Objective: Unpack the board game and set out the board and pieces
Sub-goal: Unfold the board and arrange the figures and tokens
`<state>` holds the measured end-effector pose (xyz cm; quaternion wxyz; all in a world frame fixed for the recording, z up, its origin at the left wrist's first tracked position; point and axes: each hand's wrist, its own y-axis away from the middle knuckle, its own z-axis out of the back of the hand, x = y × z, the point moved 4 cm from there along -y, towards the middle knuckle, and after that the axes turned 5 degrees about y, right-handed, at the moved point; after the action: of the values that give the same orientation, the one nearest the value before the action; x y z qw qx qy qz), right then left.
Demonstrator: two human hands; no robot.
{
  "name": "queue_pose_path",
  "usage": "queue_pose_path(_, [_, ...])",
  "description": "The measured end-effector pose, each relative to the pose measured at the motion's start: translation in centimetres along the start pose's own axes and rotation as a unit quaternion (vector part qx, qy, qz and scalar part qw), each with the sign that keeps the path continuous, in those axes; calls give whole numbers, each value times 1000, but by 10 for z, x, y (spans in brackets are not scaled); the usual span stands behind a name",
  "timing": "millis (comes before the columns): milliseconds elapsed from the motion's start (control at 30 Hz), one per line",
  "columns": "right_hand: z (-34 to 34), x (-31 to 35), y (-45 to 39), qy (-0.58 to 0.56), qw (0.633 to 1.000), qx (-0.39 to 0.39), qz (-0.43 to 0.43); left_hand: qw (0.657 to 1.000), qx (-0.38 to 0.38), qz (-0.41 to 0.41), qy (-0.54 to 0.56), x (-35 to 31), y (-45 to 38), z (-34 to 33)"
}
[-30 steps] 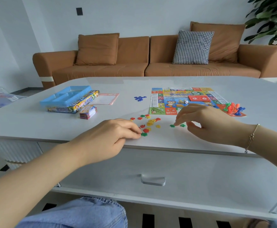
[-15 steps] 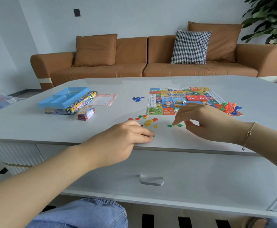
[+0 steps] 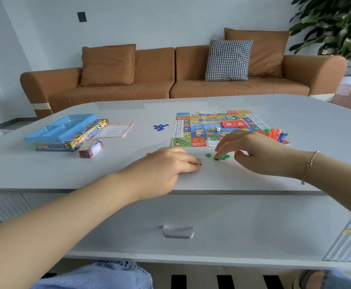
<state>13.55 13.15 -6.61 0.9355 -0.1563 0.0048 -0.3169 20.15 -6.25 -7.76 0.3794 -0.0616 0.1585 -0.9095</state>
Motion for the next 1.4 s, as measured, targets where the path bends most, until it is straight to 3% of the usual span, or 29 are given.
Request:
queue_pose_path(200, [12,-17,6,-38,992,-102,-70,999,33,0,14,-3,-40,-7])
queue_pose_path(467, [10,-21,11,-38,989,-133,-61,997,43,29,60,-2,-66,-12])
queue_pose_path(700, [-1,-16,16,-86,992,-86,-14,983,-10,88,159,13,-70,-7])
queue_pose_path(967, [4,-31,3,-49,991,-105,-69,981,-56,113,150,24,-66,3])
queue_pose_path(1167, [-10,-38,-20,-1,993,20,-117,984,52,147,80,39,-77,-6])
queue_pose_path(1400, [-6,-37,-14,-15,996,4,-83,985,71,136,78,42,-86,-15])
